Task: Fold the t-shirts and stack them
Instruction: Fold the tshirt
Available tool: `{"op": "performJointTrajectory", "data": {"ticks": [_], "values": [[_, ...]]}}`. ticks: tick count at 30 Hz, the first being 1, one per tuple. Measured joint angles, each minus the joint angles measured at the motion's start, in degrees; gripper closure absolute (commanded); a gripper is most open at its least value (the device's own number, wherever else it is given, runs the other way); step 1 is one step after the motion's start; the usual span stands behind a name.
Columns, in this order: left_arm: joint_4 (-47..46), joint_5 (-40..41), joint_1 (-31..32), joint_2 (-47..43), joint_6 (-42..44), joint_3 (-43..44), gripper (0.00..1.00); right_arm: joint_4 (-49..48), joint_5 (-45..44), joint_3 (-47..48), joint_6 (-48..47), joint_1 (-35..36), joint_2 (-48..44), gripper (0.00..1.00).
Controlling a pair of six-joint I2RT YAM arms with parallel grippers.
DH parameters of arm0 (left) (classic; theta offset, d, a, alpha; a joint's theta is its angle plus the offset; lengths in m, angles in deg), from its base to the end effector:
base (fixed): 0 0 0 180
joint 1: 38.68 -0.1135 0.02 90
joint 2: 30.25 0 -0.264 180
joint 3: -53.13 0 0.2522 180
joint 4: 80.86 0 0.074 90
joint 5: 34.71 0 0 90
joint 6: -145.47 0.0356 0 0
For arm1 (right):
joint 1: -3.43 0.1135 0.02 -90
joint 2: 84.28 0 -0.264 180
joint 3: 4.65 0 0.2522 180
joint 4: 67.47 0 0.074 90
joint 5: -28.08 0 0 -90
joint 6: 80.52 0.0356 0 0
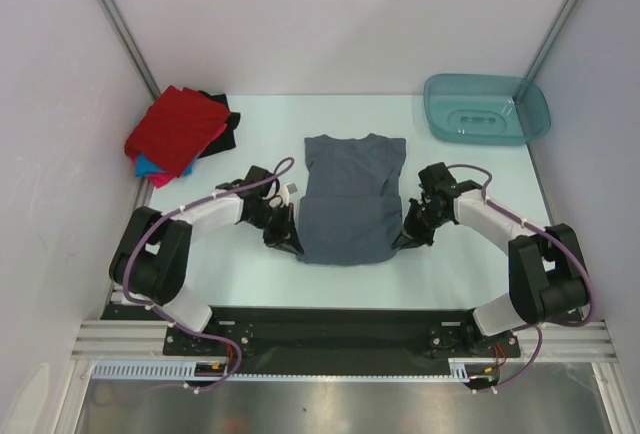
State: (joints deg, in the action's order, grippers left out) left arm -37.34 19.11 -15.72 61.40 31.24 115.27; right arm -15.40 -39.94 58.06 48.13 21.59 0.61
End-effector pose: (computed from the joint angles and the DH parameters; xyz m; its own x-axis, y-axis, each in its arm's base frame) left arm 0.2469 -0.1274 0.1549 -0.9974 0.0628 -0.0344 0.0704 0.7696 -0.6347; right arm 0.2420 0.0934 0.1782 -0.9550 0.2963 0.0130 0.2701 0.8508 0.4509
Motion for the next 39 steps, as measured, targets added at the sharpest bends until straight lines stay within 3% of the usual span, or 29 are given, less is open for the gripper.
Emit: {"op": "performJointTrajectory", "data": {"ticks": [17,31,39], "values": [[14.82,1.62,0.00,-0.33,2.45,17.92,1.00,8.96,0.17,20.11,-3.30,-1.09,0.85,1.00],[18.34,5.79,-1.75,17.00,3.30,44.33,1.00,11.10,1.44,36.44,-8.13,-5.75,16.26,1.00],[19.06,5.81,-4.90,28.96,2.62,59.23,0.99,11.96,3.74,52.24,-9.81,-8.55,29.79,1.00]]}}
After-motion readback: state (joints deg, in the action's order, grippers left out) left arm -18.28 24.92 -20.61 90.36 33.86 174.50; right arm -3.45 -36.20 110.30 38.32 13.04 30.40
